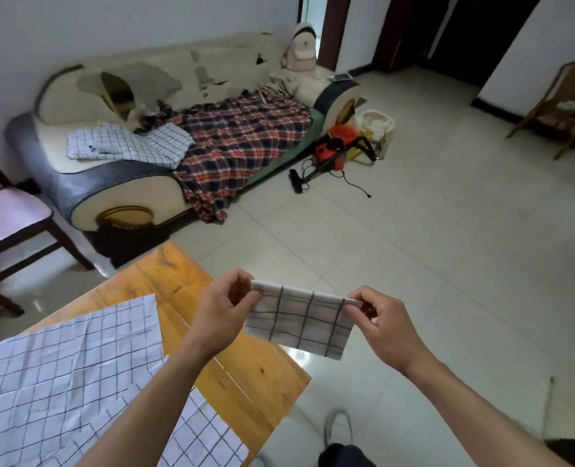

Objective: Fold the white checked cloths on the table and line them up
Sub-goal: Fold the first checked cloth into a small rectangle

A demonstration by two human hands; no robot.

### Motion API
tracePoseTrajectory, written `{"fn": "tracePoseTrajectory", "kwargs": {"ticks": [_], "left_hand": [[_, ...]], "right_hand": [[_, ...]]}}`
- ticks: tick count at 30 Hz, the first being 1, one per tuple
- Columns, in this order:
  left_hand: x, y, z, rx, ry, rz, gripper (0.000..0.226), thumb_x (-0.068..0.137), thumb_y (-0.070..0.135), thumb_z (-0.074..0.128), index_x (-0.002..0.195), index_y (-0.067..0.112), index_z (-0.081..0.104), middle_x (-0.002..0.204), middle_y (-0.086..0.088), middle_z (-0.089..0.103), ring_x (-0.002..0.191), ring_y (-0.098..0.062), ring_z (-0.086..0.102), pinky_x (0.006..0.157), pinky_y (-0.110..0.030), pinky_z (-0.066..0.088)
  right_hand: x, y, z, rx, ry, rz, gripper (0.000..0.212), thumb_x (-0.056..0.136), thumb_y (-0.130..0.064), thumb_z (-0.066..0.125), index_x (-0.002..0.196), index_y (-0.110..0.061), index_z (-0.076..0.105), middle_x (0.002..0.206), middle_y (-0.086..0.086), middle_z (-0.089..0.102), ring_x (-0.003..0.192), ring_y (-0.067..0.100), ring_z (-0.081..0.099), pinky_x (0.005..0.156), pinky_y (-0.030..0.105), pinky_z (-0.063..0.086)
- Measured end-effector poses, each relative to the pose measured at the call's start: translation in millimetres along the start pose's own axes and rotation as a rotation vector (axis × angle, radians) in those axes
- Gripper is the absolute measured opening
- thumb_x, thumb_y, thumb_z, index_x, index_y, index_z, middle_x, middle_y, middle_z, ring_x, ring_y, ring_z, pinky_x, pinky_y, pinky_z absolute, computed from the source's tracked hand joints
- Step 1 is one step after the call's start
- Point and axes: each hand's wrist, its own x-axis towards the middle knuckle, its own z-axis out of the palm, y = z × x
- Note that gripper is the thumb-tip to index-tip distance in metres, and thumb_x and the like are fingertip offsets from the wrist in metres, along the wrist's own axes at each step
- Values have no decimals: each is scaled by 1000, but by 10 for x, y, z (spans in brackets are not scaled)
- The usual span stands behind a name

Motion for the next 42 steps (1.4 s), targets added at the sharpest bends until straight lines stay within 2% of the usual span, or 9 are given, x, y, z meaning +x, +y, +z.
{"fn": "tracePoseTrajectory", "kwargs": {"ticks": [7, 10, 16, 19, 22, 25, 28, 37, 42], "left_hand": [[406, -158, 166, -35, 197, -136, 13, 92, 6, 68, 86, 13, 59, 66, 12, 54, 64, -5, 49, 61, -18, 43], [619, -123, 316, -19, 340, -185, 10, 92, 7, 70, 88, 10, 60, 69, 10, 55, 66, -7, 51, 61, -20, 45], [1029, 104, 714, -123, 640, -278, 8, 92, 8, 70, 89, 8, 63, 74, 0, 62, 71, -13, 58, 64, -23, 49], [1176, 206, 809, -133, 683, -292, 8, 91, 12, 72, 91, 11, 64, 77, -7, 65, 73, -17, 62, 65, -28, 52], [1256, 189, 760, -126, 703, -348, 10, 88, 11, 75, 93, 10, 67, 83, -13, 69, 76, -24, 67, 70, -34, 57], [1254, -33, 617, -53, 743, -406, 5, 89, 15, 74, 90, 15, 69, 84, -10, 71, 81, -29, 68, 71, -41, 59], [1232, -366, 487, -65, 825, -455, 7, 91, 17, 73, 85, 17, 68, 82, -10, 69, 80, -31, 66, 71, -46, 56], [1575, -1851, -292, -138, 1008, -586, 11, 93, 20, 70, 84, 21, 64, 75, 6, 67, 73, -15, 64, 65, -33, 55], [1853, -2870, -853, -60, 1121, -724, 12, 94, 25, 67, 83, 25, 64, 75, 10, 66, 73, -6, 62, 63, -24, 51]], "right_hand": [[1089, 320, -55, 30, -213, -113, 18, 95, -18, 66, 79, -25, 65, 72, -7, 65, 64, 11, 56, 59, 20, 45], [1619, 481, -102, 60, -308, -169, 20, 94, -17, 66, 76, -26, 63, 68, -8, 62, 60, 8, 51, 56, 16, 40], [2507, 588, -326, 58, -417, -301, 19, 93, -19, 66, 76, -25, 63, 67, -11, 59, 59, 8, 49, 55, 21, 38], [2803, 577, -405, 76, -441, -332, 19, 94, -19, 66, 75, -24, 63, 67, -12, 59, 59, 7, 49, 53, 17, 36], [3067, 513, -286, 83, -499, -353, 20, 94, -20, 65, 76, -25, 64, 69, -9, 60, 59, 9, 48, 53, 20, 37], [3271, 421, 17, 72, -569, -363, 21, 95, -22, 64, 74, -25, 63, 68, -4, 60, 62, 16, 51, 55, 28, 41], [3426, 355, 418, 36, -657, -357, 23, 96, -25, 62, 73, -23, 61, 66, -4, 58, 59, 10, 48, 52, 21, 39], [4163, 282, 2163, -146, -782, -237, 28, 93, -25, 66, 68, -17, 57, 60, -6, 52, 54, 3, 45, 52, 17, 39], [4607, 280, 3403, -176, -840, -176, 11, 93, -21, 65, 82, -18, 64, 73, -2, 63, 62, 2, 54, 57, 15, 45]]}}
